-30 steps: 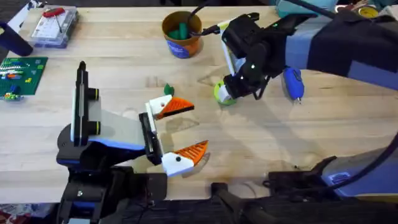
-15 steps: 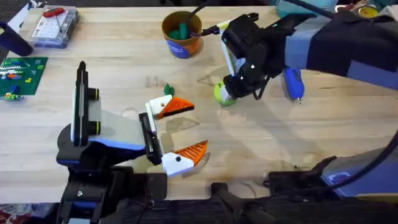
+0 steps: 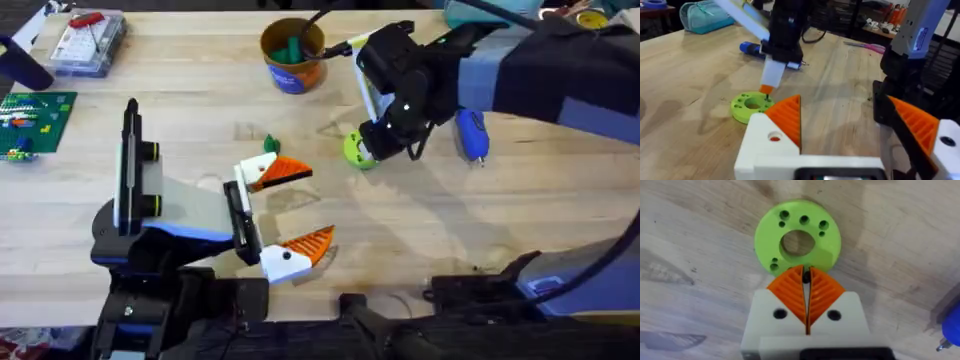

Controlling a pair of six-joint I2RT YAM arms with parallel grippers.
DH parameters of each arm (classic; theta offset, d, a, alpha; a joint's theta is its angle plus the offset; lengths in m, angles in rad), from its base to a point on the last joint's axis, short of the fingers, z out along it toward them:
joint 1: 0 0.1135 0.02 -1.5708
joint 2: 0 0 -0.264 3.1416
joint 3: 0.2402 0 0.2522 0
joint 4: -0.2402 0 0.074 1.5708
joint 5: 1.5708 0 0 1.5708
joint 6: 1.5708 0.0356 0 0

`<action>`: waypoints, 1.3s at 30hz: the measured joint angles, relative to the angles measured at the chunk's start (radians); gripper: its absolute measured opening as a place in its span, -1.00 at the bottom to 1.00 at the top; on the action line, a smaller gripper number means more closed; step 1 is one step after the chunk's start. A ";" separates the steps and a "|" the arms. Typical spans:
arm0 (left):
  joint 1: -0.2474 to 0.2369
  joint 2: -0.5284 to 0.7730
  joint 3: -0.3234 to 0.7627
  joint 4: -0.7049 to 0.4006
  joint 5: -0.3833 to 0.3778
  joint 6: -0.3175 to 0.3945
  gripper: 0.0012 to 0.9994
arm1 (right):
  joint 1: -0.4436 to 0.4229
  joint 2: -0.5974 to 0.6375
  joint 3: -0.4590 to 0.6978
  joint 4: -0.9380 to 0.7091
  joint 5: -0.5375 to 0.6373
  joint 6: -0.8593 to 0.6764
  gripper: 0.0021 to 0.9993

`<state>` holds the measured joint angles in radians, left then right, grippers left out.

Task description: Pick up the gripper from the table and insert it into the empty holder that is missing its gripper. Then pick up a screw, insert it into the mounting hole, and use the screwdriver to tighten it. Finally, clean up the table by picking up the vegetable and placing it into the bucket.

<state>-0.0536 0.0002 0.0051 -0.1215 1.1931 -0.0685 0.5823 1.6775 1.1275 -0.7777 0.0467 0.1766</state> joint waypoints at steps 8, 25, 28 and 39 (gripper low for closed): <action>0.000 0.000 0.000 0.000 0.000 0.000 0.98 | 0.000 0.000 0.000 -0.005 0.000 -0.001 -0.99; 0.000 0.000 0.000 0.000 0.000 0.000 0.98 | 0.000 -0.002 0.011 -0.010 0.008 -0.001 -0.99; 0.000 0.000 0.000 0.000 0.000 0.000 0.98 | 0.000 -0.019 0.036 -0.034 0.010 -0.001 -0.99; 0.000 0.000 0.000 0.000 0.000 0.000 0.98 | 0.000 -0.123 0.211 -0.225 0.013 -0.004 -0.99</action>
<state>-0.0536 0.0002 0.0051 -0.1215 1.1931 -0.0685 0.5823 1.5547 1.3385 -1.0030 0.0593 0.1724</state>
